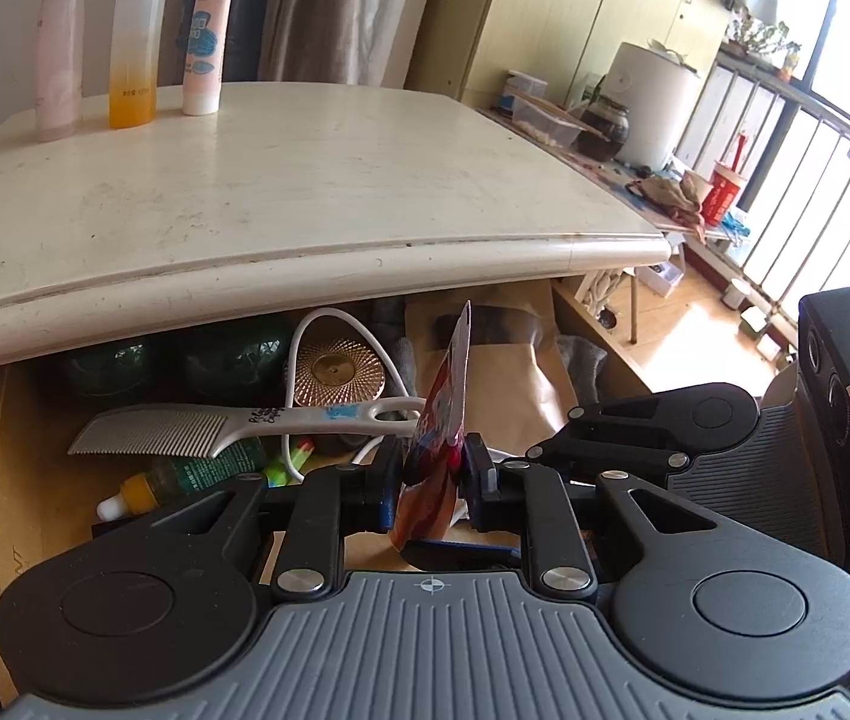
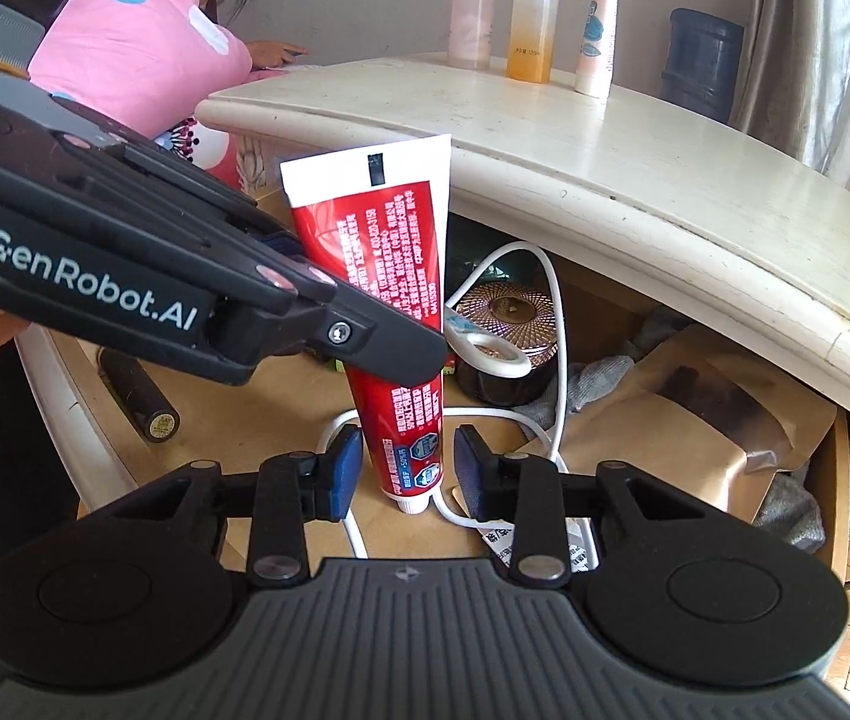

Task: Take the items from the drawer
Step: 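Lift the red toothpaste tube up out of the drawer with the left tool, then carry the toothpaste tube over the nightstand top toward the bottles with the left tool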

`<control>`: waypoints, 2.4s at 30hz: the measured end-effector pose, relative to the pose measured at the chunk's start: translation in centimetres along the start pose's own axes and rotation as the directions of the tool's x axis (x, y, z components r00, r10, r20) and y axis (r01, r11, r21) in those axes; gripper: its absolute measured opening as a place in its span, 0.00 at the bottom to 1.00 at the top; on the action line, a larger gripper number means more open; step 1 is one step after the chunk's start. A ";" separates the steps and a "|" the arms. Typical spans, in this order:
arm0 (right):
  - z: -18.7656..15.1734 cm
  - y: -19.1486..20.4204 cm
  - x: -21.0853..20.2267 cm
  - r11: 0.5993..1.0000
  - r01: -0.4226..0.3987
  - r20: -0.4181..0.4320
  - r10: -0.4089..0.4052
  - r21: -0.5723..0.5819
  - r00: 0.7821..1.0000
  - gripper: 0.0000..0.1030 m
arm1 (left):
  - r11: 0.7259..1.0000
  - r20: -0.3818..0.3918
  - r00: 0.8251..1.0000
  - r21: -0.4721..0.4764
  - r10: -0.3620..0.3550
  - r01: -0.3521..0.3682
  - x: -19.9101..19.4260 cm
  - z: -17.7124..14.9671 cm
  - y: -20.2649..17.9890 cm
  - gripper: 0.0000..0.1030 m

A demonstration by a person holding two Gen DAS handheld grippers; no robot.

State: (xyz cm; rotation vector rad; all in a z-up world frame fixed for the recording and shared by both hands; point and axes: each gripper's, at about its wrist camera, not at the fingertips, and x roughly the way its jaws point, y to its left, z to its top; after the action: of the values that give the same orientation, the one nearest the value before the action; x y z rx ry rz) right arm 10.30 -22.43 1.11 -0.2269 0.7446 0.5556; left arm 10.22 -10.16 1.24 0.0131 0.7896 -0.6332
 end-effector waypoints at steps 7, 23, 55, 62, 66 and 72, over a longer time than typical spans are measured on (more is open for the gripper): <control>0.0 0.8 0.2 1.000 0.018 -0.001 -0.018 -0.022 1.000 0.29 | 1.000 0.004 1.000 -0.006 -0.008 0.008 0.0 0.0 0.2 0.21; -0.2 0.5 -1.1 1.000 0.017 0.059 -0.018 0.018 0.998 0.28 | 1.000 0.011 1.000 0.010 0.004 -0.004 -0.9 0.4 -0.3 0.21; 5.6 -0.8 -9.2 0.998 0.050 0.256 -0.055 0.029 0.965 0.28 | 0.975 0.168 0.986 0.219 -0.001 -0.037 -7.6 5.8 -4.9 0.21; 8.1 -2.3 -8.5 0.999 0.045 0.283 -0.048 0.017 0.958 0.28 | 0.971 0.199 0.980 0.231 0.014 -0.060 -7.8 7.8 -4.4 0.21; 9.7 -3.3 -7.7 0.999 0.037 0.291 -0.041 0.018 0.956 0.28 | 0.972 0.216 0.976 0.224 0.020 -0.070 -7.4 9.0 -3.8 0.21; 11.6 -4.6 -6.2 0.999 0.031 0.290 -0.034 0.015 0.956 0.28 | 0.968 0.226 0.973 0.234 0.033 -0.087 -6.8 10.3 -3.0 0.21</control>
State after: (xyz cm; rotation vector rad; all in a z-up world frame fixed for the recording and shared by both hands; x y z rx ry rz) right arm 15.88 -24.26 13.76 -0.1435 0.4573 0.5394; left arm 11.80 -11.49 13.72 0.1871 0.4911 -0.6580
